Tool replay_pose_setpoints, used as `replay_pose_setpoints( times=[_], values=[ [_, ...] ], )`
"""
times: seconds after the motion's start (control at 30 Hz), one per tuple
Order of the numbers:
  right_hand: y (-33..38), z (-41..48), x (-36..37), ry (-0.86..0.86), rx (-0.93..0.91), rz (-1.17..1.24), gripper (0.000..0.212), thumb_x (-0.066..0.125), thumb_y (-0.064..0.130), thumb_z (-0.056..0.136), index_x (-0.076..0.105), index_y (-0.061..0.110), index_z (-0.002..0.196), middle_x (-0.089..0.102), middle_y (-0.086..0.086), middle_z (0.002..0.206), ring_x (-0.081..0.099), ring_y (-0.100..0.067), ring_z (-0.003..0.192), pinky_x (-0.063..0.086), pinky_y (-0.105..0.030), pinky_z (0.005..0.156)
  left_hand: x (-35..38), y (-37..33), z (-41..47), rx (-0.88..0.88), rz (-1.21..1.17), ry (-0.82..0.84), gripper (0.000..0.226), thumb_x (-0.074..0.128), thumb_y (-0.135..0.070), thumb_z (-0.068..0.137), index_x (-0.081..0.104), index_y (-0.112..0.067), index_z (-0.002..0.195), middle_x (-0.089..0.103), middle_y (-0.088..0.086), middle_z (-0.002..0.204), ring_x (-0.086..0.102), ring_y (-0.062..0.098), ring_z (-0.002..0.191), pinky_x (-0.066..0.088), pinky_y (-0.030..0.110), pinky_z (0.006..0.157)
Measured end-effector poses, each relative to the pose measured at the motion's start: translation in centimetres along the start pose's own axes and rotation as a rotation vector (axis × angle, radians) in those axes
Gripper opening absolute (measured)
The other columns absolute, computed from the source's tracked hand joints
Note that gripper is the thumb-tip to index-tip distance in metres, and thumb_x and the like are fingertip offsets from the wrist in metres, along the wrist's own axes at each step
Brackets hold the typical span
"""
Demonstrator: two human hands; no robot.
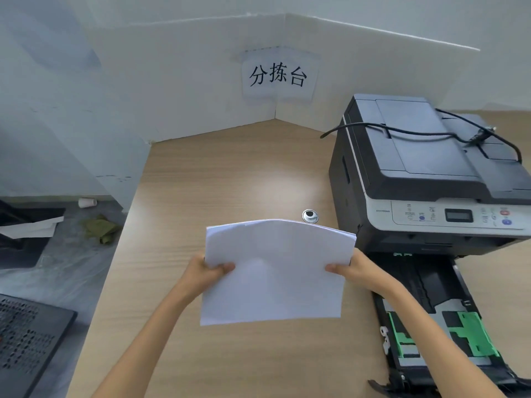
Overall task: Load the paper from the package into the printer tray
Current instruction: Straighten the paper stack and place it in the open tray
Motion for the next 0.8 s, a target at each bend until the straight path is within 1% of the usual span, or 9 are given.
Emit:
replay_pose_setpoints(
  times=[0.13,0.27,0.37,0.43,0.5,0.57,0.67,0.73,0.8],
  values=[
    [2.5,-3.0,1.2,0.139,0.018,0.142,0.036,0.07,0.026,0.078,0.063,0.015,0.112,0.073,-0.003,0.108,0.069,-0.021,0.098,0.056,-0.032,0.077,-0.5,-3.7,-2.5,0.019,-0.13,0.283,0.054,0.082,-0.031,0.049,0.07,-0.012,0.098,0.076,0.001,0.091,0.072,0.02,0.085,0.057,0.03,0.067],
    [2.8,-5.6,2.2,0.051,0.019,0.456,0.051,0.074,0.025,0.066,0.061,0.006,0.111,0.071,-0.011,0.106,0.069,-0.031,0.096,0.058,-0.035,0.076,-0.1,-5.9,-5.4,0.0,-0.242,0.39,0.08,0.09,-0.036,0.047,0.062,-0.004,0.114,0.074,0.01,0.102,0.071,0.029,0.09,0.059,0.035,0.069],
    [2.4,-8.0,3.2,-0.051,-0.008,0.613,0.038,0.069,0.02,0.075,0.063,0.008,0.11,0.07,-0.013,0.107,0.068,-0.034,0.096,0.057,-0.041,0.079,-0.2,-5.9,-7.0,-0.049,-0.441,0.385,0.059,0.059,-0.05,0.082,0.057,-0.008,0.124,0.069,0.013,0.114,0.065,0.032,0.105,0.055,0.041,0.083],
    [1.7,-9.8,3.5,-0.152,-0.013,0.697,0.036,0.064,0.018,0.077,0.061,0.008,0.112,0.071,-0.011,0.104,0.068,-0.031,0.093,0.058,-0.037,0.073,0.3,-5.9,-8.3,-0.051,-0.659,0.471,0.077,0.032,-0.072,0.08,0.056,-0.018,0.128,0.062,0.007,0.128,0.057,0.026,0.12,0.049,0.039,0.093],
    [1.2,-11.3,3.6,-0.27,-0.026,0.745,0.036,0.063,0.018,0.078,0.06,0.009,0.113,0.07,-0.009,0.103,0.067,-0.029,0.095,0.057,-0.03,0.068,1.3,-6.5,-9.9,-0.011,-0.774,0.544,0.088,0.026,-0.084,0.072,0.052,-0.024,0.132,0.059,0.001,0.132,0.055,0.023,0.123,0.05,0.039,0.094],
    [1.1,-12.2,4.0,-0.368,-0.04,0.775,0.027,0.062,0.014,0.083,0.061,0.01,0.11,0.07,-0.005,0.1,0.067,-0.026,0.093,0.056,-0.025,0.065,3.4,-6.3,-11.0,0.039,-0.583,0.543,0.075,0.032,-0.076,0.078,0.051,-0.025,0.131,0.062,0.001,0.127,0.061,0.022,0.115,0.056,0.037,0.085],
    [0.9,-13.3,5.1,-0.469,-0.012,0.835,0.015,0.058,0.005,0.087,0.065,0.012,0.098,0.071,-0.001,0.092,0.067,-0.02,0.084,0.055,-0.024,0.061,6.9,-6.6,-12.1,0.087,-0.299,0.394,0.041,0.043,-0.041,0.095,0.049,-0.015,0.125,0.067,0.009,0.115,0.072,0.02,0.089,0.059,0.035,0.07],
    [0.6,-14.3,5.5,-0.504,0.009,0.85,0.014,0.058,0.004,0.087,0.066,0.012,0.096,0.071,-0.001,0.091,0.066,-0.019,0.083,0.055,-0.026,0.063,8.0,-6.9,-12.5,0.126,-0.312,0.249,0.03,0.042,-0.026,0.098,0.047,-0.012,0.123,0.069,0.009,0.108,0.072,0.018,0.077,0.059,0.031,0.061],
    [-0.2,-15.8,5.2,-0.523,0.006,0.847,0.014,0.059,0.006,0.088,0.066,0.011,0.1,0.071,-0.003,0.095,0.066,-0.021,0.088,0.054,-0.028,0.067,8.8,-6.9,-13.1,0.156,-0.341,0.169,0.026,0.038,-0.018,0.098,0.044,-0.014,0.123,0.068,0.009,0.111,0.072,0.018,0.078,0.057,0.028,0.058]
  ],
)
Point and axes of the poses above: each hand's wrist, its own z-axis towards the middle knuckle, its own x-axis out of the palm, y = z × x, the point moved 10 cm from there along z, towards the middle knuckle
